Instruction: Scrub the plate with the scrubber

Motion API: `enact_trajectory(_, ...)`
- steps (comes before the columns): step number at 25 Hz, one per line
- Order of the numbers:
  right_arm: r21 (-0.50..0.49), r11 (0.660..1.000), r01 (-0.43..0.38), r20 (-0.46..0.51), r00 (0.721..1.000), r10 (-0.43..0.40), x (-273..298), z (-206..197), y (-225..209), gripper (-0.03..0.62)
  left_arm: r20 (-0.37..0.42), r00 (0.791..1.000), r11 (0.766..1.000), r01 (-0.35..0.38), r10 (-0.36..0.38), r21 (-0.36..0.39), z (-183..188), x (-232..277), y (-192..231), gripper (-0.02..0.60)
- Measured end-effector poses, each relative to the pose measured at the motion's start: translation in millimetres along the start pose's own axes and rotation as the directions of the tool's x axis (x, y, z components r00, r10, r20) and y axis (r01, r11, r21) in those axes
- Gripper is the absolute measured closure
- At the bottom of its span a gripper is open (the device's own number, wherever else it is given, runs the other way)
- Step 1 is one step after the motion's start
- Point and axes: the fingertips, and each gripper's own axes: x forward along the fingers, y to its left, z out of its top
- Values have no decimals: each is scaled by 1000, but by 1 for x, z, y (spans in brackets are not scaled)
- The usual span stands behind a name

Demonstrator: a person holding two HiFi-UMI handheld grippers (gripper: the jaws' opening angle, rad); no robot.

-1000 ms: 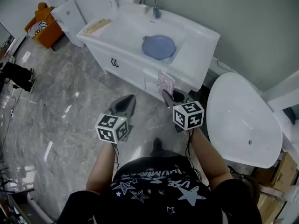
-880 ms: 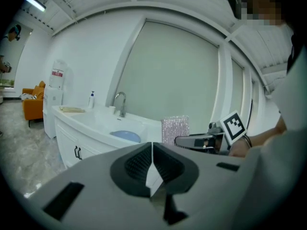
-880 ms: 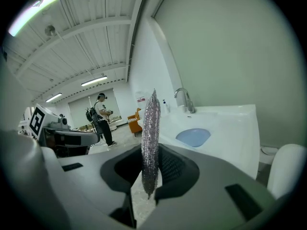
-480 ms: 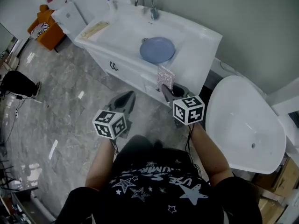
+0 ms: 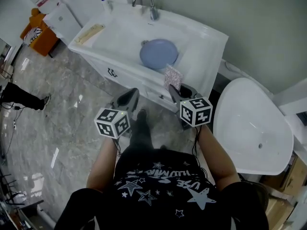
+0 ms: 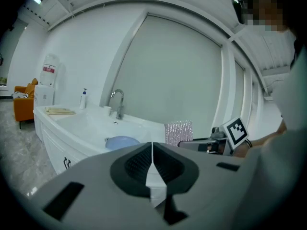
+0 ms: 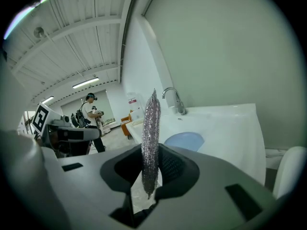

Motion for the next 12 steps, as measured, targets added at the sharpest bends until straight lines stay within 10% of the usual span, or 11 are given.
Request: enact_trajectory(12,31,992,125,-75,990,-123,99,31,-44,513,-45,993,994,110,-111,-20,47,94,98,565)
